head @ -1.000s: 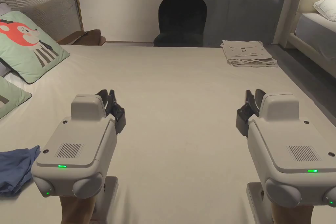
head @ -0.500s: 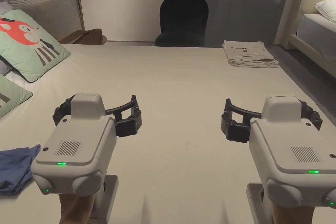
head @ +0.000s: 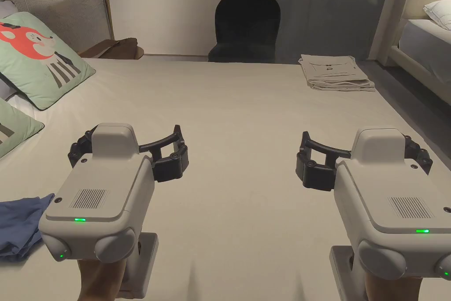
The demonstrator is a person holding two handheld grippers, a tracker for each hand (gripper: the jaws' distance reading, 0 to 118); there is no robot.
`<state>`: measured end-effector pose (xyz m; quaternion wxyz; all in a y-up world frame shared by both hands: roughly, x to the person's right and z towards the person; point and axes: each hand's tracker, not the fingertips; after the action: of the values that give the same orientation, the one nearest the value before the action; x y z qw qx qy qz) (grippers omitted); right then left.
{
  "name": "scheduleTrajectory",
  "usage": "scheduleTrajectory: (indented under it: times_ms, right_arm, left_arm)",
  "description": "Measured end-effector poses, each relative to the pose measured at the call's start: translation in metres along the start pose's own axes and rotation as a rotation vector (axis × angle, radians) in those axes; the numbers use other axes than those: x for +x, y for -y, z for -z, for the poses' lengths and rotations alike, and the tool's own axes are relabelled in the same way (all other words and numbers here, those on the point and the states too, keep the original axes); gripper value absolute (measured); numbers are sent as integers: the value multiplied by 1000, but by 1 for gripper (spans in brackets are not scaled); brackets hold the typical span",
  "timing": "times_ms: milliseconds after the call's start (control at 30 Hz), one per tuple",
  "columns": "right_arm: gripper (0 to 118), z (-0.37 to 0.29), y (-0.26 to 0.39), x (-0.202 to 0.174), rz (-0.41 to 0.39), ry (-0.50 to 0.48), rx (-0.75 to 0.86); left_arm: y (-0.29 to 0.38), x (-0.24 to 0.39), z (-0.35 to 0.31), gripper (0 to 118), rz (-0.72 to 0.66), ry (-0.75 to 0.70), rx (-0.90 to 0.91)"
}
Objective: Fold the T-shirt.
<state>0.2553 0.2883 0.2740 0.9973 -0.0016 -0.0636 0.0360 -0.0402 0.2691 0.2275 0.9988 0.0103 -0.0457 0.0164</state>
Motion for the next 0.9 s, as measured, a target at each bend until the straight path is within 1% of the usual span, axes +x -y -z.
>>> scheduleTrajectory:
  times_ms: [900]
  right_arm:
    - [114,-1,-5,-5,-6,-13,24]
  left_arm:
    - [0,-3,0,110,4,9,-17]
